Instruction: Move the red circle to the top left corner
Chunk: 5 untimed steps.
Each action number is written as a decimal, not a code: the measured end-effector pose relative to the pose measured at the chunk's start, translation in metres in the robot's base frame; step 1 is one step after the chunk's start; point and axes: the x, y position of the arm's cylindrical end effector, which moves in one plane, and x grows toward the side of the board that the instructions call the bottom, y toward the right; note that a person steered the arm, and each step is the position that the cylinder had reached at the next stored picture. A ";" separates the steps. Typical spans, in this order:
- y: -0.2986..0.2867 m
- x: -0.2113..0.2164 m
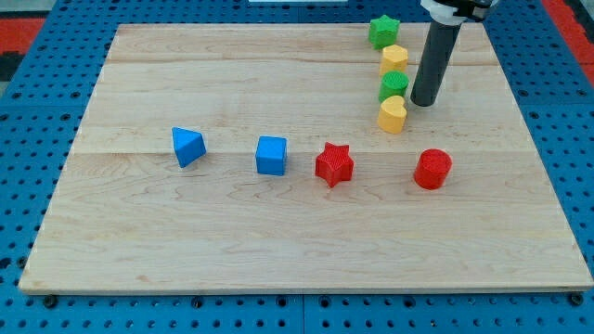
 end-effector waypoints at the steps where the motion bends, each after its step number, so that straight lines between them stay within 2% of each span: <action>1: 0.007 0.009; 2: 0.071 0.029; 3: 0.099 0.099; 4: 0.077 0.146; 5: 0.077 0.146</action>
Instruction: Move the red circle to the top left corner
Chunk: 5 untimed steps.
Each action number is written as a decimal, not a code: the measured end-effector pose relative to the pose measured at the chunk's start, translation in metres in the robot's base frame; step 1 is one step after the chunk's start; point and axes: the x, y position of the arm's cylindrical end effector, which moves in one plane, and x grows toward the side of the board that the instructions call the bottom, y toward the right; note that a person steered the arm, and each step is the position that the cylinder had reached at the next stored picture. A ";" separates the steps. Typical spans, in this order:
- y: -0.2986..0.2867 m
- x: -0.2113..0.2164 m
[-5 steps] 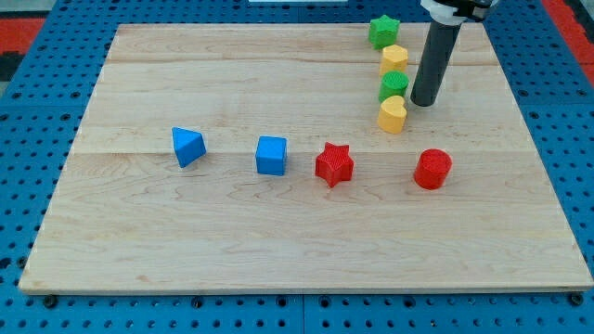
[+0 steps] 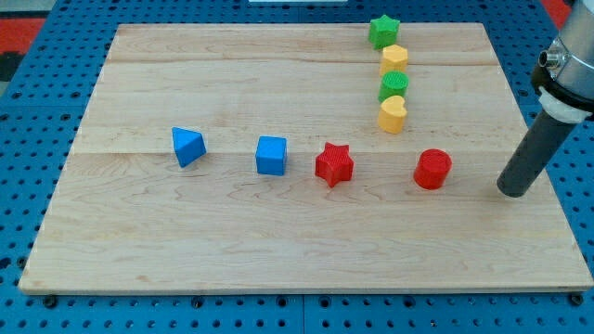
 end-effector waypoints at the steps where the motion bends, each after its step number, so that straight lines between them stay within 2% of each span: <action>1: 0.008 0.015; 3: -0.008 0.029; 4: -0.082 0.005; 5: -0.088 -0.071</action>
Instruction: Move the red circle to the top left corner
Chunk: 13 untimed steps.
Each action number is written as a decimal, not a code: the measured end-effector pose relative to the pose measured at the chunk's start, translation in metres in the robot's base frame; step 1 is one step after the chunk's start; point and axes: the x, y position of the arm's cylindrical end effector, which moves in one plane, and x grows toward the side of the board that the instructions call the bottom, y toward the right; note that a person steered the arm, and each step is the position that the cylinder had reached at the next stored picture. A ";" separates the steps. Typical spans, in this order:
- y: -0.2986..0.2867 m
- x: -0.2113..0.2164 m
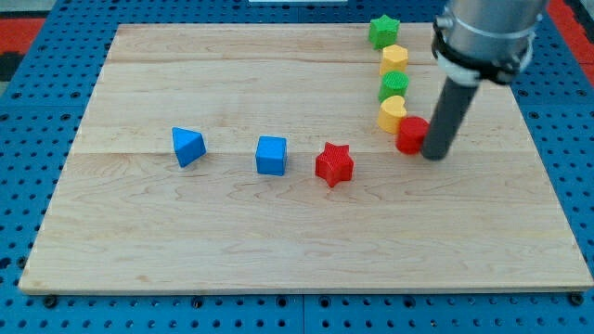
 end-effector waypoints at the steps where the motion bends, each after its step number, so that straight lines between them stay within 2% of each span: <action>1: -0.011 -0.006; 2: -0.006 -0.033; 3: -0.071 -0.028; 5: -0.204 -0.058; 6: -0.219 -0.089; 7: -0.220 -0.088; 8: -0.228 -0.105; 10: -0.278 -0.173; 11: -0.263 -0.151; 13: -0.341 -0.190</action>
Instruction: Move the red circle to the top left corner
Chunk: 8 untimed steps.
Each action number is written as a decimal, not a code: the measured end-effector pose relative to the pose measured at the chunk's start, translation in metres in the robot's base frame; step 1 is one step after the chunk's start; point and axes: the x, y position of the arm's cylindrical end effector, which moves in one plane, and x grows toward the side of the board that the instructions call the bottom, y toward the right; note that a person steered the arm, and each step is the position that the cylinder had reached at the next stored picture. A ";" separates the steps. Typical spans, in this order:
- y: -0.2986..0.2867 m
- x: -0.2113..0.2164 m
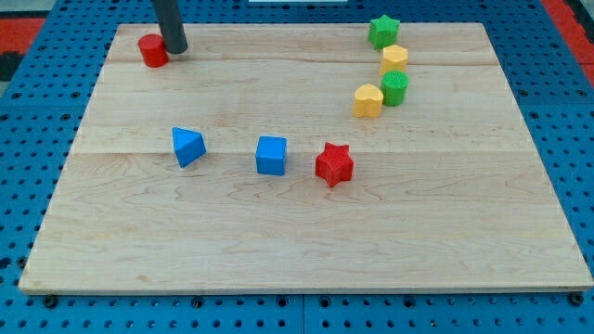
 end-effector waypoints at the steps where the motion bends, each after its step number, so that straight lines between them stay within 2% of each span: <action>1: 0.019 0.040; 2: -0.006 0.058; 3: -0.035 0.013; 7: -0.034 0.007; 8: -0.007 0.034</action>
